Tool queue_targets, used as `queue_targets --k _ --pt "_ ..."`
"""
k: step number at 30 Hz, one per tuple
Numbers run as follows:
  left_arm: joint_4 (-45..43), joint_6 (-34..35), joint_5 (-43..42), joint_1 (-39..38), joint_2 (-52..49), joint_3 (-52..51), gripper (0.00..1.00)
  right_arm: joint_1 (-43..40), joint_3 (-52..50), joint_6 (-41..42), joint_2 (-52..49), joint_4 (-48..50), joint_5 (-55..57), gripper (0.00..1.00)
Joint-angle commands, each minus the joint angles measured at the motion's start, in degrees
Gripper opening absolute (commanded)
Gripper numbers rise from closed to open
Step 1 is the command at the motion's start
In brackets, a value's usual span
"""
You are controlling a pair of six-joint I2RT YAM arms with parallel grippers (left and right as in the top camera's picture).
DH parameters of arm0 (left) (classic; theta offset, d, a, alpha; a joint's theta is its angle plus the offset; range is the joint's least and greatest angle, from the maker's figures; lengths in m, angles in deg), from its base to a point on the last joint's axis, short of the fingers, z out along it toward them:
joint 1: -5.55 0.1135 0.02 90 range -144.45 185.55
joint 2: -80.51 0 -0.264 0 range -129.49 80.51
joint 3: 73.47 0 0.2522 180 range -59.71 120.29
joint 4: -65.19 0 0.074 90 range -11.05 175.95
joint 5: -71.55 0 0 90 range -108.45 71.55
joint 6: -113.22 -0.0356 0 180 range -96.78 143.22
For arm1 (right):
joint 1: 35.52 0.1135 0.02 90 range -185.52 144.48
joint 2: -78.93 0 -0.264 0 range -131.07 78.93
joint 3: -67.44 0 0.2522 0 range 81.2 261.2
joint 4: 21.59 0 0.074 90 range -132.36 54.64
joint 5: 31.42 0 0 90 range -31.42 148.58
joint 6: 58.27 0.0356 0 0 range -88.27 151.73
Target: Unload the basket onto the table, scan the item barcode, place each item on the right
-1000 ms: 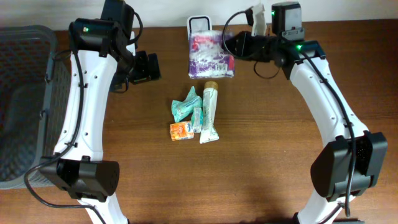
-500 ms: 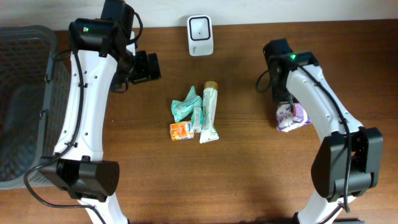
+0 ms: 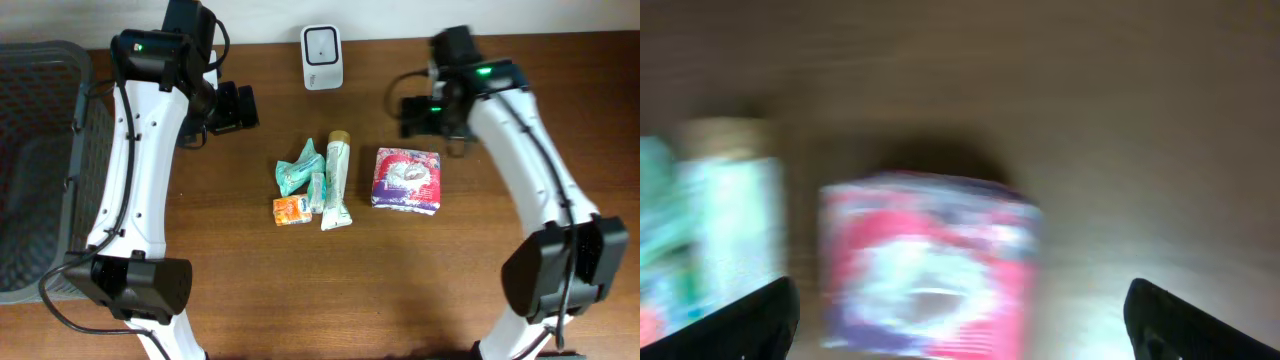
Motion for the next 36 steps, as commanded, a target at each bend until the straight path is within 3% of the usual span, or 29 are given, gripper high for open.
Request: queue_targets --k 1,2,3,4,7,10,12,13,14,15,16,18,21,24,27,31,33,36 --pt "0.1 0.1 0.2 0.2 0.1 0.3 0.99 -10.6 -2.1 -2.5 -0.7 -1.7 -2.0 0.99" --pt "0.1 0.1 0.2 0.2 0.1 0.3 0.99 -14.3 -4.1 -8.2 -1.3 -1.0 -12.0 0.99" --pt "0.2 0.1 0.2 0.2 0.1 0.3 0.99 -17.0 -6.8 -12.9 -1.8 0.5 -22.1 0.91" --pt "0.2 0.1 0.2 0.1 0.1 0.3 0.99 -18.7 -10.1 -14.5 -2.0 2.9 -28.1 0.89" --pt "0.1 0.1 0.2 0.2 0.1 0.3 0.99 -18.6 -23.2 -14.5 -2.2 15.1 -36.8 0.89" --pt "0.1 0.1 0.2 0.2 0.1 0.3 0.99 -17.1 -35.1 -8.2 -2.2 28.3 -38.6 0.74" --pt "0.2 0.1 0.2 0.2 0.1 0.3 0.99 -16.2 -39.5 -7.8 -2.2 34.0 -40.8 0.71" --pt "0.1 0.1 0.2 0.2 0.1 0.3 0.99 -15.2 -40.9 -7.8 -2.2 35.6 -43.5 0.64" --pt "0.1 0.1 0.2 0.2 0.1 0.3 0.99 -14.3 -41.0 -7.7 -2.2 36.2 -45.3 0.47" --pt "0.1 0.1 0.2 0.2 0.1 0.3 0.99 -12.9 -41.0 -7.0 -2.2 37.9 -47.7 0.18" --pt "0.1 0.1 0.2 0.2 0.1 0.3 0.99 -12.3 -40.7 -3.0 -2.1 40.2 -50.2 0.04" --pt "0.2 0.1 0.2 0.2 0.1 0.3 0.99 -12.2 -36.2 6.7 -2.1 45.8 -55.8 0.04" --pt "0.1 0.1 0.2 0.2 0.1 0.3 0.99 -11.8 -19.4 9.7 -2.1 49.8 -54.3 0.04" --pt "0.2 0.1 0.2 0.1 0.1 0.3 0.99 -8.2 -17.4 19.3 -2.2 63.8 -39.5 0.04" --pt "0.2 0.1 0.2 0.0 0.1 0.3 0.99 0.1 -17.4 25.0 -2.3 75.2 -17.8 0.04" --pt "0.1 0.1 0.2 0.0 0.1 0.3 0.99 7.5 -17.4 28.0 -5.0 89.4 -5.4 0.04" --pt "0.2 0.1 0.2 -0.1 0.1 0.3 0.99 8.0 -14.3 35.2 -10.2 90.5 -2.6 0.04" --pt "0.1 0.1 0.2 -0.1 0.1 0.3 0.99 8.0 2.7 36.7 -24.1 86.5 -10.3 0.04"
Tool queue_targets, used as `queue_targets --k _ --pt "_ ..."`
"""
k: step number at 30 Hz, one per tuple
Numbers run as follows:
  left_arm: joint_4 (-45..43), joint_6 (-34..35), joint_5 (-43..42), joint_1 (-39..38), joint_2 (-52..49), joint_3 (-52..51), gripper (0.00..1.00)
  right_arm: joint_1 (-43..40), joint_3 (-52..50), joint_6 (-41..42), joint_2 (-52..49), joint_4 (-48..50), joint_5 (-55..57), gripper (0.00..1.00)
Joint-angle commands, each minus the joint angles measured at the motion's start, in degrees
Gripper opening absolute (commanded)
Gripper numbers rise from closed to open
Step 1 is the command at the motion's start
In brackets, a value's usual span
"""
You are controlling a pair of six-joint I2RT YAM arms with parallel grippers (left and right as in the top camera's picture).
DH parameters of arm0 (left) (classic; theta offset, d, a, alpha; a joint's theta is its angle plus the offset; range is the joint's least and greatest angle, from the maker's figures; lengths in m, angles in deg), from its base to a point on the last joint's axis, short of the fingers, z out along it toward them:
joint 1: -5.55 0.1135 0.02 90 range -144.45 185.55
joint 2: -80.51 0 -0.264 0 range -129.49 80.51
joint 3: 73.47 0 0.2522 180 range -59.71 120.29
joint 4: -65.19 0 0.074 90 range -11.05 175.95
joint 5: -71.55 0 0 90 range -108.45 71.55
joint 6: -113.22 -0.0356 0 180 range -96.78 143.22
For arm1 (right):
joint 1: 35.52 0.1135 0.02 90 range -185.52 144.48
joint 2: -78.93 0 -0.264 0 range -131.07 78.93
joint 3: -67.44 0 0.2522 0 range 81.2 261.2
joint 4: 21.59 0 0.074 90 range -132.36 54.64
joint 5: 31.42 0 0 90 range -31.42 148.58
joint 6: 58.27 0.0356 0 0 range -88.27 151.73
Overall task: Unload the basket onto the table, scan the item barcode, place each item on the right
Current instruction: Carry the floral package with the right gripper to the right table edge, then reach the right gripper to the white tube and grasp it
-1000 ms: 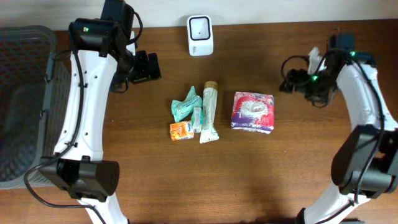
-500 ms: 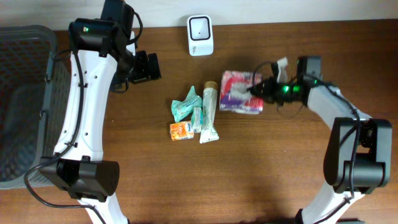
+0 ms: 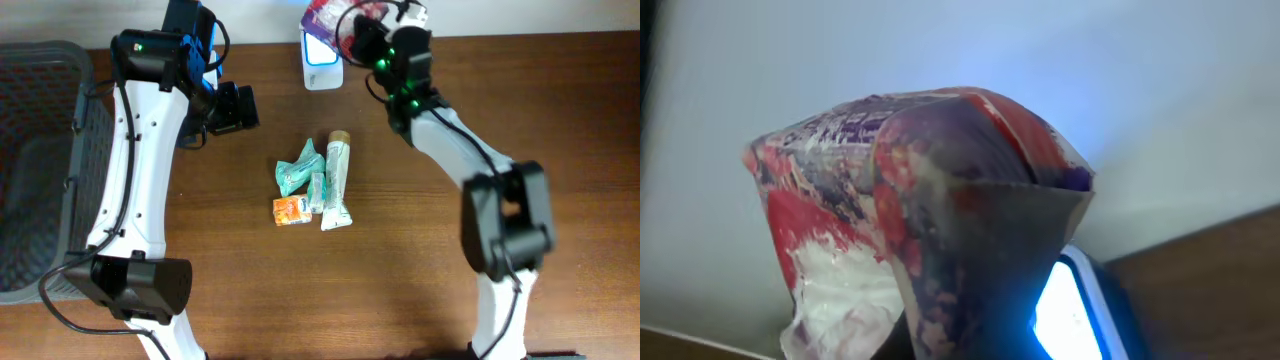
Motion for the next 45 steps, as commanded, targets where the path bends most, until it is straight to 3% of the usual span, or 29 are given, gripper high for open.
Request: queue_targets --k 1,5,9,11,12,15,20,21,23,27,29,30,32,34,36,40,45 --pt "0.1 0.1 0.2 0.0 0.1 0.3 0.99 0.0 13.1 2.0 -7.6 -6.5 -4.5 0.04" --pt "0.0 0.1 0.2 -0.1 0.1 0.3 0.99 -0.8 14.7 0.4 -8.2 -10.1 -9.2 0.04" --pt "0.1 0.1 0.2 -0.1 0.1 0.3 0.99 -7.0 14.7 -10.6 0.4 -18.0 -7.6 0.04" --pt "0.1 0.1 0.2 0.0 0.1 0.3 0.99 -13.7 14.7 -10.6 5.7 -27.9 -2.3 0.04" --pt "0.0 0.1 0.2 0.0 0.1 0.3 0.99 -22.5 14.7 -10.6 8.5 -37.1 -1.9 0.04" --pt "0.0 0.1 0.2 0.0 0.1 0.3 0.99 -37.0 14.5 -10.5 8.2 -51.6 -1.7 0.04" --pt "0.0 0.1 0.2 -0.1 0.1 0.3 0.99 -54.2 14.4 -4.0 3.7 -60.8 -0.5 0.04" --pt "0.0 0.1 0.2 0.0 0.1 0.3 0.99 -55.3 14.3 -3.3 2.9 -60.6 -0.5 0.12" --pt "0.0 0.1 0.2 0.0 0.1 0.3 0.99 -57.0 14.3 -5.4 2.3 -60.8 -1.1 0.98" --pt "0.0 0.1 0.2 0.0 0.1 0.3 0.99 -57.0 14.6 -11.8 10.2 -63.5 -1.2 0.99" --pt "0.0 0.1 0.2 0.0 0.1 0.3 0.99 -56.8 14.6 -15.2 15.9 -64.5 -13.4 0.99" --pt "0.0 0.1 0.2 0.0 0.1 0.3 0.99 -56.1 14.6 -19.7 18.8 -67.1 -27.7 0.99" --pt "0.1 0.1 0.2 -0.1 0.1 0.3 0.99 -51.1 14.5 -32.2 19.7 -79.1 -44.5 0.99" --pt "0.0 0.1 0.2 0.0 0.1 0.3 0.99 -41.8 14.4 -46.5 18.5 -93.8 -39.1 0.99" --pt "0.0 0.1 0.2 0.0 0.1 0.3 0.99 -30.2 11.6 -48.2 17.5 -97.4 -26.3 0.99" --pt "0.1 0.1 0.2 0.0 0.1 0.3 0.99 -10.4 1.3 -44.6 16.9 -86.0 -22.6 0.99" --pt "0.0 0.1 0.2 0.0 0.1 0.3 0.99 2.4 -15.3 -34.1 16.8 -63.7 -22.5 0.99"
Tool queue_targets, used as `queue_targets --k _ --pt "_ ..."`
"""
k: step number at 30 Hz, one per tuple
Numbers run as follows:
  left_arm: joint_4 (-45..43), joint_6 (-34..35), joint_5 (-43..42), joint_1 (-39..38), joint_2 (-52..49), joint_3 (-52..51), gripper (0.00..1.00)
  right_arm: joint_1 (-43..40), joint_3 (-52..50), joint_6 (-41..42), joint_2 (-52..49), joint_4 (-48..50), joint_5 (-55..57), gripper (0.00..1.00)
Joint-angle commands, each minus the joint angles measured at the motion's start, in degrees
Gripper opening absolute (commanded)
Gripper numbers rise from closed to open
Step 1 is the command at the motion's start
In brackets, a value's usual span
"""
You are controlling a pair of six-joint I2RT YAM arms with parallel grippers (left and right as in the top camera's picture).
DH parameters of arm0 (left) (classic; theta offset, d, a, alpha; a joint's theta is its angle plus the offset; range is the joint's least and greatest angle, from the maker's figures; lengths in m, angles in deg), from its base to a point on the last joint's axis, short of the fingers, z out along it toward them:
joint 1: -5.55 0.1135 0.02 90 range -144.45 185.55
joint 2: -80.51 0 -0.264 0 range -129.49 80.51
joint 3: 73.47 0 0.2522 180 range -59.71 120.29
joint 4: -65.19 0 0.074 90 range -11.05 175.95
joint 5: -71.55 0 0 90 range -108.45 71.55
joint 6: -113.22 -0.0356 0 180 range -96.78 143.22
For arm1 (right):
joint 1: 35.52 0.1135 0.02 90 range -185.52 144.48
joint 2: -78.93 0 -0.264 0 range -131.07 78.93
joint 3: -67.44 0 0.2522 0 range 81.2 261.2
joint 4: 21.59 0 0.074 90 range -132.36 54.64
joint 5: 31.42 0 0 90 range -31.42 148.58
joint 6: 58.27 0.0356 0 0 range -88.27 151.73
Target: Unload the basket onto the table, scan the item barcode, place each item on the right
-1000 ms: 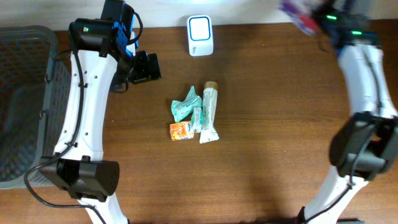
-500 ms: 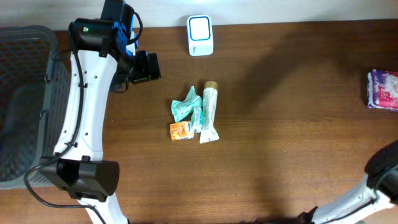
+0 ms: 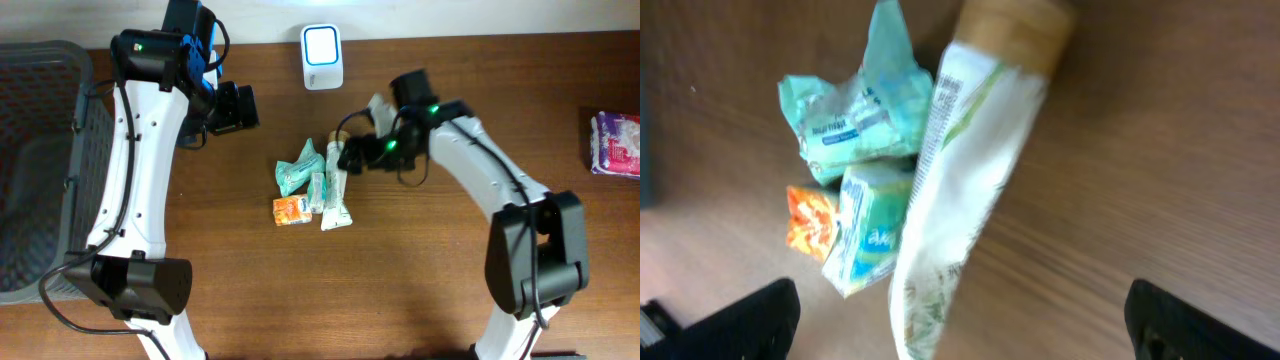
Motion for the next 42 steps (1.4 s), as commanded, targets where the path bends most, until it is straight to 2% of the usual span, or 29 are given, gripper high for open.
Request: queue_targets --k 1,3,6,9,14,15,18,19,20,23,25,28,29,30,31,32,34,36,37,42 --pt "0.0 0.1 0.2 0.0 0.1 0.3 0.99 3.8 -5.9 7.9 0.4 8.5 0.8 0.99" --pt "0.0 0.1 0.2 0.0 0.1 0.3 0.99 5.1 -8.5 11.0 0.4 13.7 0.7 0.95" --pt "0.0 0.1 0.2 0.0 0.1 0.3 0.99 6.6 -11.1 11.1 -1.5 18.0 5.4 0.73" --pt "0.0 0.1 0.2 0.0 0.1 0.3 0.99 6.5 -11.1 11.1 -2.6 19.5 5.4 0.59" --pt "0.0 0.1 0.2 0.0 0.1 0.3 0.99 6.6 -11.1 12.2 -6.0 22.9 2.7 0.53" --pt "0.0 0.1 0.2 0.0 0.1 0.3 0.99 6.9 -11.1 12.2 -7.0 23.9 -0.9 0.48" --pt "0.0 0.1 0.2 0.0 0.1 0.3 0.99 9.8 -11.1 12.2 -7.2 24.8 -2.4 0.41" --pt "0.0 0.1 0.2 0.0 0.1 0.3 0.99 11.4 -10.8 14.1 -7.2 25.0 -2.4 0.31" --pt "0.0 0.1 0.2 0.0 0.1 0.3 0.99 11.5 -10.5 14.4 -7.2 25.1 -3.4 0.30" --pt "0.0 0.1 0.2 0.0 0.1 0.3 0.99 11.5 -9.1 18.3 -7.2 25.0 -8.2 0.22" --pt "0.0 0.1 0.2 0.0 0.1 0.3 0.99 10.0 -7.9 18.4 -7.0 24.3 -5.8 0.23" --pt "0.0 0.1 0.2 0.0 0.1 0.3 0.99 2.0 -2.4 14.7 -6.8 14.6 -2.1 0.24" --pt "0.0 0.1 0.2 0.0 0.1 0.3 0.99 0.3 -1.9 14.7 -6.8 12.1 0.7 0.22" --pt "0.0 0.1 0.2 0.0 0.1 0.3 0.99 -1.5 -1.8 11.4 -6.8 9.1 3.5 0.12" --pt "0.0 0.1 0.2 0.0 0.1 0.3 0.99 -2.3 -1.8 9.1 -6.8 7.0 4.8 0.12" --pt "0.0 0.1 0.2 0.0 0.1 0.3 0.99 -2.7 -1.8 6.9 -6.8 5.6 4.7 0.16" --pt "0.0 0.1 0.2 -0.1 0.1 0.3 0.99 -2.1 -1.9 2.4 -6.8 4.9 -0.2 0.33" --pt "0.0 0.1 0.2 0.0 0.1 0.3 0.99 -0.9 -1.9 1.8 -6.8 5.6 -4.6 0.64" --pt "0.0 0.1 0.2 -0.1 0.1 0.3 0.99 0.2 -1.9 1.8 -6.8 5.9 -4.7 0.67" --pt "0.0 0.1 0.2 -0.1 0.1 0.3 0.99 5.9 -5.3 2.1 -7.0 13.2 -4.3 0.66"
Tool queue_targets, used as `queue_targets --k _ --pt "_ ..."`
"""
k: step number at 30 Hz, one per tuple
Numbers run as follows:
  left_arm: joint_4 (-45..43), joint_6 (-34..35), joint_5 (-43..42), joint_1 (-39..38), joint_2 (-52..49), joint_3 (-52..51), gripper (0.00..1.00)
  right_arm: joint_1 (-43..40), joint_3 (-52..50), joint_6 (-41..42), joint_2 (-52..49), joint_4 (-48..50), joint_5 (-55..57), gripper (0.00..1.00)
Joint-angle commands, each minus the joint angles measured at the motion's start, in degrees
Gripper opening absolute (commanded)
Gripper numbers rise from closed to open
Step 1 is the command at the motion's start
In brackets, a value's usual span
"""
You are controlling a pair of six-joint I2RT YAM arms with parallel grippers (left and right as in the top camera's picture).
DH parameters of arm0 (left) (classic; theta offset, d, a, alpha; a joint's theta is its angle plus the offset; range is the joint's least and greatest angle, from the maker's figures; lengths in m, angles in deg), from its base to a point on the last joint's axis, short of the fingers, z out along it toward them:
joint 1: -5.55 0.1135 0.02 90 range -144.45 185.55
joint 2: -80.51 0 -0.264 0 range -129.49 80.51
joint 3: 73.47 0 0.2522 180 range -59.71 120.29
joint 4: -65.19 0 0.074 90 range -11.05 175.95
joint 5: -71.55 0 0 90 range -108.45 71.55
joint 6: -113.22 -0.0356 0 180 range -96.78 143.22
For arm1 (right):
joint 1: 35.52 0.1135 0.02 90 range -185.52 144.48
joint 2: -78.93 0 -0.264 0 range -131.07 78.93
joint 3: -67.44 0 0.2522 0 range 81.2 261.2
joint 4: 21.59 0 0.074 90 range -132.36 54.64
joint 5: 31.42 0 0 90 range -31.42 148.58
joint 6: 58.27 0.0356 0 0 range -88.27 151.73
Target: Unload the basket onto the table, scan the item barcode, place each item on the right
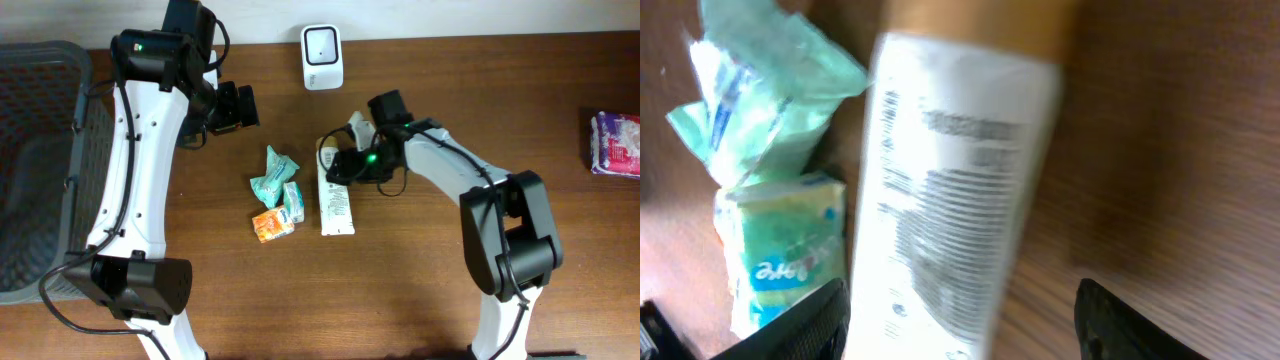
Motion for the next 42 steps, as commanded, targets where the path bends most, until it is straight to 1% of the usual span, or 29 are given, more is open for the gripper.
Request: queue_targets --k 1,2,5,6,7,8,9,11,12,13,14,15,16,19,22,24,25,28,31,38,40,42 --pt "0.1 0.1 0.2 0.0 0.1 0.3 0.99 2.9 -1.5 -0.4 -0.1 2.1 -0.5 0.64" --pt "0.1 0.1 0.2 0.0 0.1 0.3 0.99 3.5 -1.6 -0.4 -0.2 2.3 0.6 0.60" --pt "0.1 0.1 0.2 0.0 0.1 0.3 0.99 4.0 -1.6 -0.4 -0.3 1.3 7.6 0.59" --pt "0.1 0.1 0.2 -0.1 0.1 0.3 0.99 3.8 -1.6 -0.4 -0.3 1.2 8.3 0.59" --pt "0.1 0.1 0.2 0.0 0.1 0.3 0.99 3.8 -1.6 -0.4 -0.3 1.3 7.8 0.56" --pt "0.1 0.1 0.2 0.0 0.1 0.3 0.99 4.0 -1.6 -0.4 -0.3 1.2 7.5 0.47" --pt "0.1 0.1 0.2 -0.1 0.1 0.3 0.99 4.5 -1.6 -0.4 -0.6 1.2 6.1 0.41" --pt "0.1 0.1 0.2 -0.1 0.1 0.3 0.99 5.4 -1.9 -0.4 -2.4 1.4 6.1 0.40" --pt "0.1 0.1 0.2 0.0 0.1 0.3 0.99 5.8 -1.9 -0.4 -3.7 1.6 3.9 0.30" --pt "0.1 0.1 0.2 0.0 0.1 0.3 0.99 5.8 -1.9 -0.4 -3.7 1.7 1.9 0.23" --pt "0.1 0.1 0.2 0.0 0.1 0.3 0.99 5.8 -1.8 -0.4 -3.7 2.0 0.0 0.10" --pt "0.1 0.1 0.2 0.0 0.1 0.3 0.99 5.5 -1.3 -0.4 -3.7 2.1 -1.6 0.04" --pt "0.1 0.1 0.2 0.0 0.1 0.3 0.99 5.0 -0.4 -0.4 -3.5 1.8 -3.0 0.04" --pt "0.1 0.1 0.2 0.0 0.1 0.3 0.99 1.4 5.2 -0.5 -0.3 1.2 -11.6 0.04" --pt "0.1 0.1 0.2 -0.1 0.1 0.3 0.99 -5.5 13.4 -0.4 4.1 1.5 -24.0 0.04" --pt "0.1 0.1 0.2 -0.1 0.1 0.3 0.99 -8.2 17.3 -0.5 4.5 2.8 -33.9 0.04" --pt "0.1 0.1 0.2 0.0 0.1 0.3 0.99 -9.2 19.1 -0.4 4.5 5.1 -37.7 0.04" --pt "0.1 0.1 0.2 -0.1 0.1 0.3 0.99 -9.2 19.7 1.1 4.5 10.9 -37.9 0.04" --pt "0.1 0.1 0.2 0.0 0.1 0.3 0.99 -8.8 19.7 2.2 4.5 13.3 -37.8 0.04" --pt "0.1 0.1 0.2 0.0 0.1 0.3 0.99 -8.8 19.7 2.2 4.5 13.1 -36.7 0.04" --pt "0.1 0.1 0.2 0.0 0.1 0.3 0.99 -8.8 19.6 2.2 4.4 11.7 -36.2 0.04" --pt "0.1 0.1 0.2 -0.1 0.1 0.3 0.99 -8.8 19.6 2.2 4.4 9.3 -33.2 0.04"
